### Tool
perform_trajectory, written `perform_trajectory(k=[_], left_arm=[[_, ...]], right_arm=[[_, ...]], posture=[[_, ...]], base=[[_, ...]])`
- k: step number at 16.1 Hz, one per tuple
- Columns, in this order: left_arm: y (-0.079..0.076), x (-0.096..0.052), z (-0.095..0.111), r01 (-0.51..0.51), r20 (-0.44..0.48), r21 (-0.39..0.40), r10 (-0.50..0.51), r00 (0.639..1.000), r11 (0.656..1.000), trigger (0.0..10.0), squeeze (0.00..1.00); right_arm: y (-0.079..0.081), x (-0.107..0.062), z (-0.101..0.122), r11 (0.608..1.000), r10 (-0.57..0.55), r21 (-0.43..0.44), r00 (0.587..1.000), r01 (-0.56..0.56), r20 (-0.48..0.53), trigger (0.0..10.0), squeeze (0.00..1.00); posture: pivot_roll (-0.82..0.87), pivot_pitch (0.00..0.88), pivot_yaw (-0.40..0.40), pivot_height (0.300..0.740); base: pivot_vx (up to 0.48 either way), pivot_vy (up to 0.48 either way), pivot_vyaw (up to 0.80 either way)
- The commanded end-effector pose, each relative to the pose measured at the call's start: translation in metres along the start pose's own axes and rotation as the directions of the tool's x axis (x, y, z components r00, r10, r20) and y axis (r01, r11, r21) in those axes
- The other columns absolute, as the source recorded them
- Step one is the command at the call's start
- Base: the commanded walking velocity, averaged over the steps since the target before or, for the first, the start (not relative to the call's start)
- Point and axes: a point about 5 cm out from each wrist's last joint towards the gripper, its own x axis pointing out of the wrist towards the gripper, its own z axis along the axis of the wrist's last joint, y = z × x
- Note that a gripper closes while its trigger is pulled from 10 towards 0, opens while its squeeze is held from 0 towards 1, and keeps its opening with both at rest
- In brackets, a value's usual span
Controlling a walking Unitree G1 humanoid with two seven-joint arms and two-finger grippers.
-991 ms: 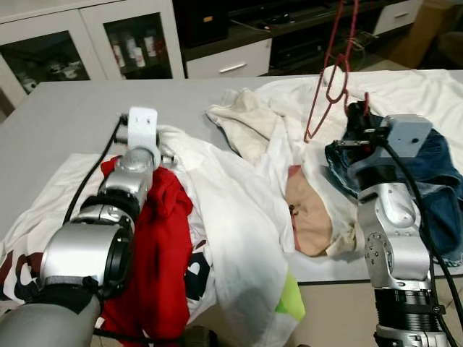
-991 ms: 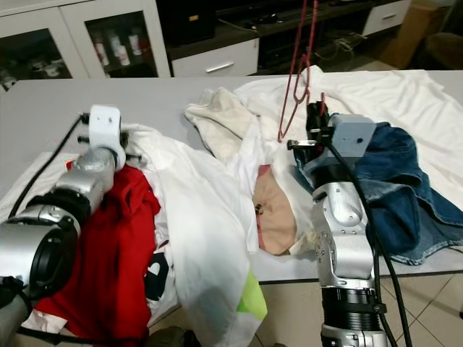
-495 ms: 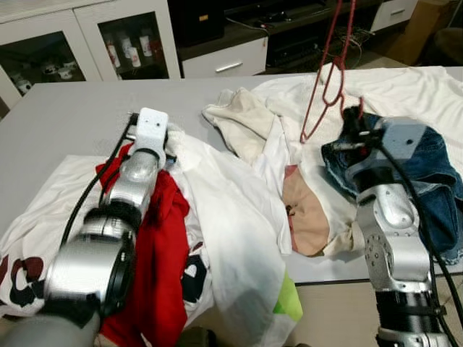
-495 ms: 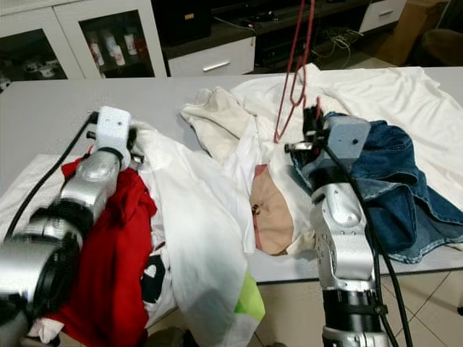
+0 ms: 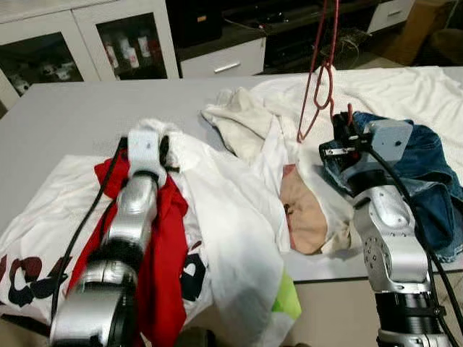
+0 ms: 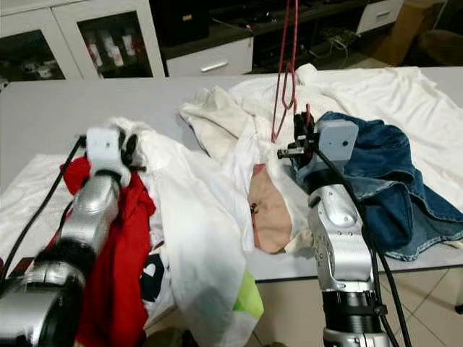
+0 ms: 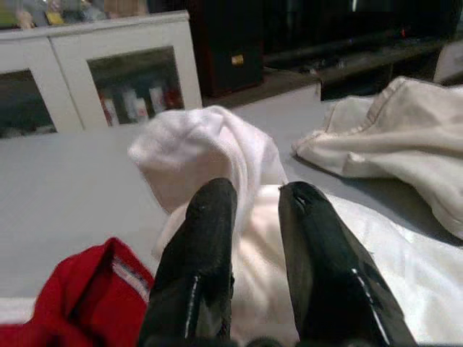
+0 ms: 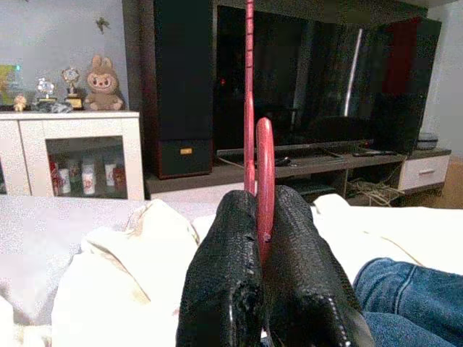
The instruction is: Hang hanger
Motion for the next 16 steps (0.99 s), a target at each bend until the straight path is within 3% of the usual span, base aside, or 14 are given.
perform_trajectory(k=[1, 3, 5, 9, 14, 16], left_arm=[[0.001, -0.004, 0.009, -0.01, 0.069, -0.023, 0.012, 0.998, 1.0, 10.0, 0.0], [-0.005, -0.015, 0.01, 0.005, 0.117, -0.038, 0.0, 0.993, 0.999, 10.0, 0.0], [-0.017, -0.025, 0.023, 0.064, 0.215, 0.002, -0.063, 0.975, 0.998, 10.0, 0.0], [-0.021, -0.03, 0.039, 0.073, 0.284, 0.032, -0.079, 0.956, 0.997, 10.0, 0.0], [-0.022, -0.036, 0.04, 0.07, 0.272, 0.058, -0.084, 0.959, 0.996, 10.0, 0.0], [-0.027, -0.038, 0.036, 0.084, 0.259, 0.057, -0.096, 0.961, 0.995, 10.0, 0.0]], right_arm=[[0.002, -0.001, -0.002, 1.0, 0.015, 0.001, 1.0, -0.015, -0.021, 10.0, 0.0], [0.003, -0.002, -0.003, 1.0, 0.022, 0.007, 0.999, -0.021, -0.023, 10.0, 0.0], [0.005, -0.003, -0.001, 0.999, 0.033, 0.011, 0.999, -0.033, -0.02, 10.0, 0.0], [0.006, -0.006, 0.0, 0.999, 0.047, 0.017, 0.999, -0.046, -0.009, 10.0, 0.0], [0.006, -0.012, 0.001, 0.999, 0.049, 0.014, 0.999, -0.049, -0.004, 10.0, 0.0], [0.006, -0.011, 0.002, 0.999, 0.05, 0.01, 0.999, -0.05, -0.004, 10.0, 0.0]], posture=[[0.07, 0.013, 0.051, 0.74], [0.08, 0.015, 0.051, 0.74], [0.08, 0.015, 0.051, 0.74], [0.08, 0.011, 0.06, 0.74], [0.07, 0.013, 0.061, 0.74], [0.07, 0.013, 0.06, 0.74]], base=[[0.0, 0.0, 0.0], [0.0, 0.0, 0.0], [0.0, 0.0, 0.0], [0.0, 0.0, 0.0], [0.0, 0.0, 0.0], [0.0, -0.381, 0.0]])
